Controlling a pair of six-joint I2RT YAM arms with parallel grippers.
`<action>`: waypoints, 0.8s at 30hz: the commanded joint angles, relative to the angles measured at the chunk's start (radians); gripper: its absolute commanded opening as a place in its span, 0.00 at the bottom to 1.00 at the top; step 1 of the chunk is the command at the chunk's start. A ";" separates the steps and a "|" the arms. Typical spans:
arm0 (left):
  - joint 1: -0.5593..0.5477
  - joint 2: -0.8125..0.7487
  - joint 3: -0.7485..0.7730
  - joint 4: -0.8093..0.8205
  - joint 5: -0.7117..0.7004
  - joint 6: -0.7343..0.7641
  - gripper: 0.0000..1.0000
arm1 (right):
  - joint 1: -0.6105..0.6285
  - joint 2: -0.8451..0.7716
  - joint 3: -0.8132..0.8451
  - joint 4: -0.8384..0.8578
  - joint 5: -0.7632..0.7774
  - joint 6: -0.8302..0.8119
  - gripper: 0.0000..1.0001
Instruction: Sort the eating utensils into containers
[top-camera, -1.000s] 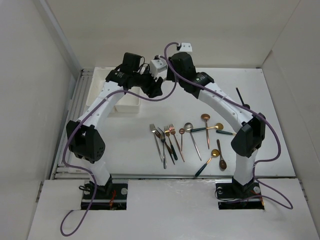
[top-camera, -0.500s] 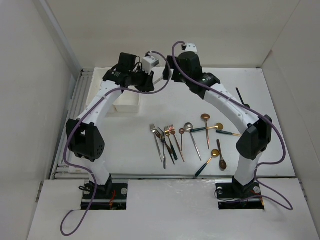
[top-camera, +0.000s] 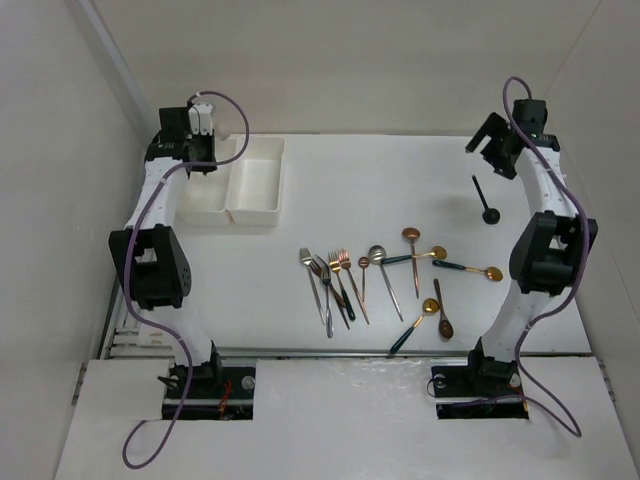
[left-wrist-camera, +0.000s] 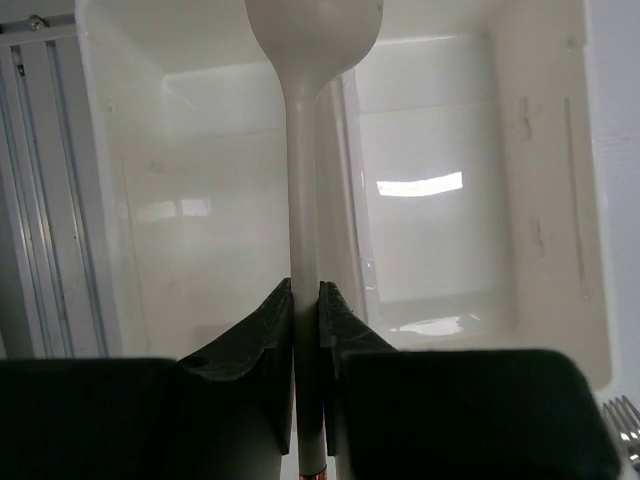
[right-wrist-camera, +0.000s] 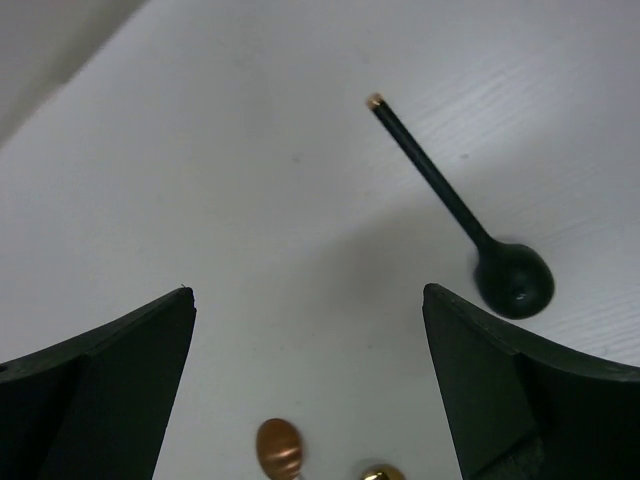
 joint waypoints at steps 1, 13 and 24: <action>0.008 0.062 -0.015 0.060 -0.037 0.022 0.00 | -0.025 0.077 0.009 -0.115 -0.040 -0.041 1.00; 0.030 0.187 -0.002 0.109 -0.035 0.039 0.00 | -0.160 0.140 -0.035 -0.190 0.158 -0.038 1.00; 0.030 0.151 -0.013 0.052 -0.002 0.030 0.59 | -0.160 0.180 -0.078 -0.146 0.098 -0.090 0.95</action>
